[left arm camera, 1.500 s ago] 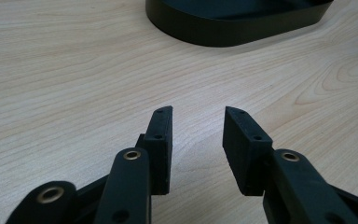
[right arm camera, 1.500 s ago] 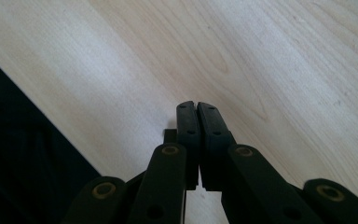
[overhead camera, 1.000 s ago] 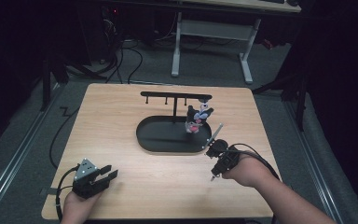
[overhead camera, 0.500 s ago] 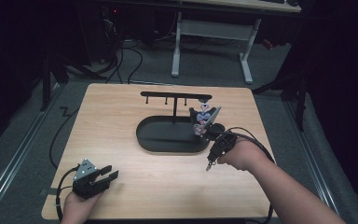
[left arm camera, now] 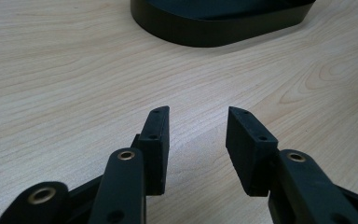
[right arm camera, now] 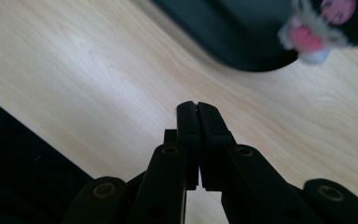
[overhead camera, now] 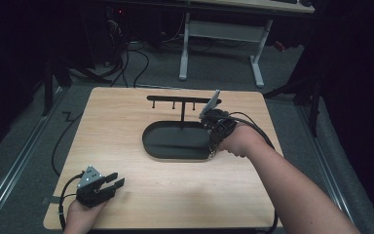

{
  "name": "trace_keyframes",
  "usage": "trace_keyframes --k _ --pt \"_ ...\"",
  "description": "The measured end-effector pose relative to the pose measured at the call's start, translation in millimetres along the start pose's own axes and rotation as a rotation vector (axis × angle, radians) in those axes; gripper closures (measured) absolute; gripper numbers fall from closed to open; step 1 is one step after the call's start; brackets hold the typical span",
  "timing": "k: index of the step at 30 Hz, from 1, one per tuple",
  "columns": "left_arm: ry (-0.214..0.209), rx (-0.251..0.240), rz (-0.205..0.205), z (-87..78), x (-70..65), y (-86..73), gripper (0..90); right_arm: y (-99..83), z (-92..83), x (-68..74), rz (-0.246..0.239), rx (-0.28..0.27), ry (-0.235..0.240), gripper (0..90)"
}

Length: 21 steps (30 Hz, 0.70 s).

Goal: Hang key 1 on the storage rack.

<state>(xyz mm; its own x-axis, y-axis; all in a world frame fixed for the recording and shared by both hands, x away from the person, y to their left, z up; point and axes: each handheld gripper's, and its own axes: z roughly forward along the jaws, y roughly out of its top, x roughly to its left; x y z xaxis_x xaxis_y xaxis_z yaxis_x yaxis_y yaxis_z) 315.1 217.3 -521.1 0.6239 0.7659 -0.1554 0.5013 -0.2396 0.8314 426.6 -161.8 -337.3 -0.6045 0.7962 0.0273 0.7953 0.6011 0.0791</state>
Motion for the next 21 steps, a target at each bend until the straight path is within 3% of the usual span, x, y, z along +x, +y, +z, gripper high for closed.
trace_keyframes --k 14,21 --pt "-0.012 0.001 0.001 1.5 0.7 -0.4 60.5 49.1 -12.4 -13.4 0.040 -0.022 0.005 89.0" --pt "-0.015 0.005 -0.004 1.4 1.7 -0.7 60.6 71.0 -19.2 -19.0 0.039 -0.037 0.001 89.0"
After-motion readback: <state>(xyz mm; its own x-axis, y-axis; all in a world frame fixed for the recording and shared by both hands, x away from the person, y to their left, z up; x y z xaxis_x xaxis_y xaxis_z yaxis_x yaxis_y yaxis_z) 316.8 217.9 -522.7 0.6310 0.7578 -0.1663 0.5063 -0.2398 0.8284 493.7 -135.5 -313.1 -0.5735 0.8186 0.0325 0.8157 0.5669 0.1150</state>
